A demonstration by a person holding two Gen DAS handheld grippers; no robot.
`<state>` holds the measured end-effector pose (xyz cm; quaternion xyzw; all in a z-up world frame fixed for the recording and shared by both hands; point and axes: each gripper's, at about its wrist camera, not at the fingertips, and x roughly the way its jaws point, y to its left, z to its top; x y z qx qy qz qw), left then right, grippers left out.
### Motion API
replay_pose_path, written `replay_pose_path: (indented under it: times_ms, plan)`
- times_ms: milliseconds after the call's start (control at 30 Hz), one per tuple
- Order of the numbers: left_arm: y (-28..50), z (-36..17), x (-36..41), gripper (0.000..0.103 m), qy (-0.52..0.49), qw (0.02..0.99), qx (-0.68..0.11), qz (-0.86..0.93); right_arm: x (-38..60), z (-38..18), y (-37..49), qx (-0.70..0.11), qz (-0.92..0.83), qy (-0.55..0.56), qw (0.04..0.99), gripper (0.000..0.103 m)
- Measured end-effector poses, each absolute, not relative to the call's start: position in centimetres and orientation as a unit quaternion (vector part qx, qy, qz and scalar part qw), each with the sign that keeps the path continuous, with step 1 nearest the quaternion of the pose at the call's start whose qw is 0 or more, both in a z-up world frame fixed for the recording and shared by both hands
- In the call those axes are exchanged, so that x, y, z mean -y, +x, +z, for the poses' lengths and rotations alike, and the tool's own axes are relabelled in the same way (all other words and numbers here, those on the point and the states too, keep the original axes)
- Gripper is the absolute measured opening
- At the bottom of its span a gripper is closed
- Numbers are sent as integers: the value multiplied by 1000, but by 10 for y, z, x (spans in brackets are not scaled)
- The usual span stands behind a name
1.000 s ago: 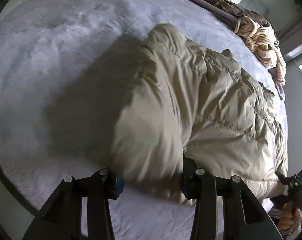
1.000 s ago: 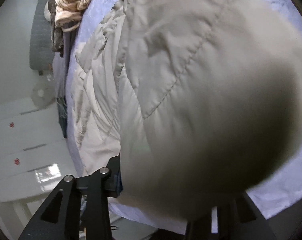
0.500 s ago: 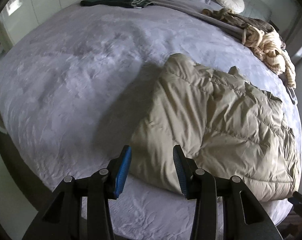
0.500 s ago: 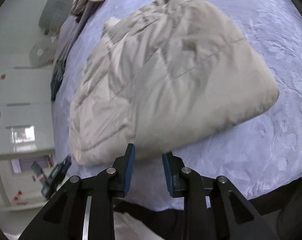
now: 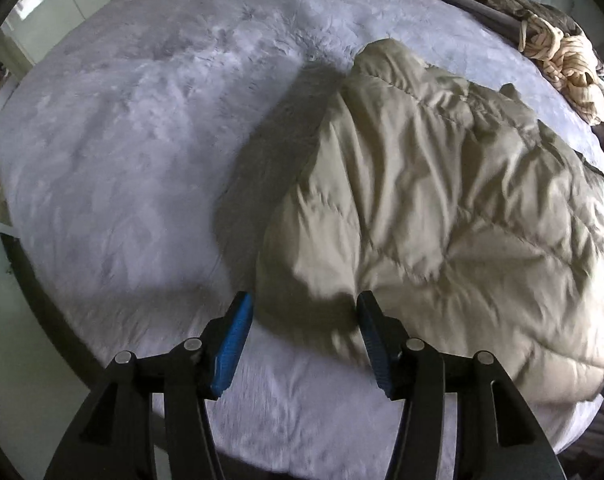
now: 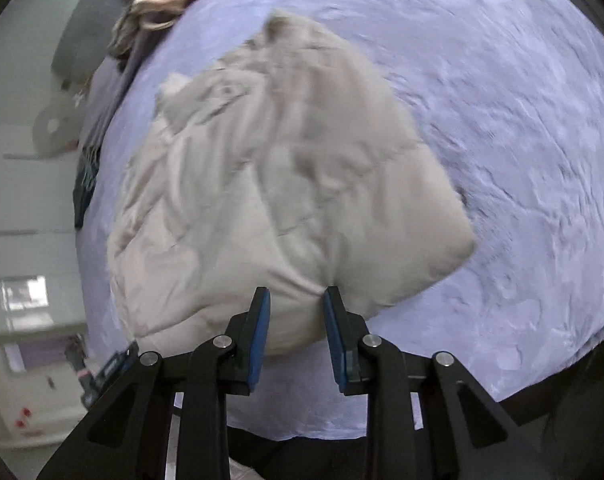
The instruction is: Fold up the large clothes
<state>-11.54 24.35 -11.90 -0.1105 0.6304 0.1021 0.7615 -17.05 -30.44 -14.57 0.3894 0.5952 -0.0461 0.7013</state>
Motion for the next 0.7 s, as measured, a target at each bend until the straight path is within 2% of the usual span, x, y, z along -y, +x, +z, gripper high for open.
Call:
replay_pose_path:
  times_ms: [233,367,433,467,700]
  plan:
    - [-128,-86,-235,56,-105,767,-627,87,305,-153,-179,-597,-55,402,693,31]
    - [-118,-80,-237,57,-95,772,-626,53,281,-138,-172,-578,-56,395,712,31]
    - [-111,-80,-239,98,-84,771,-630,42,270,-134,-169,-575,-66,389,717,31]
    - [-109,-77,-240,103,-79,775,-625,40,263,-133,-166,-574,-71,390,716,31]
    - [-73,-82,-258,103,-62,781,-621,-6,223,-123,-150,-569,-97,387,719,31]
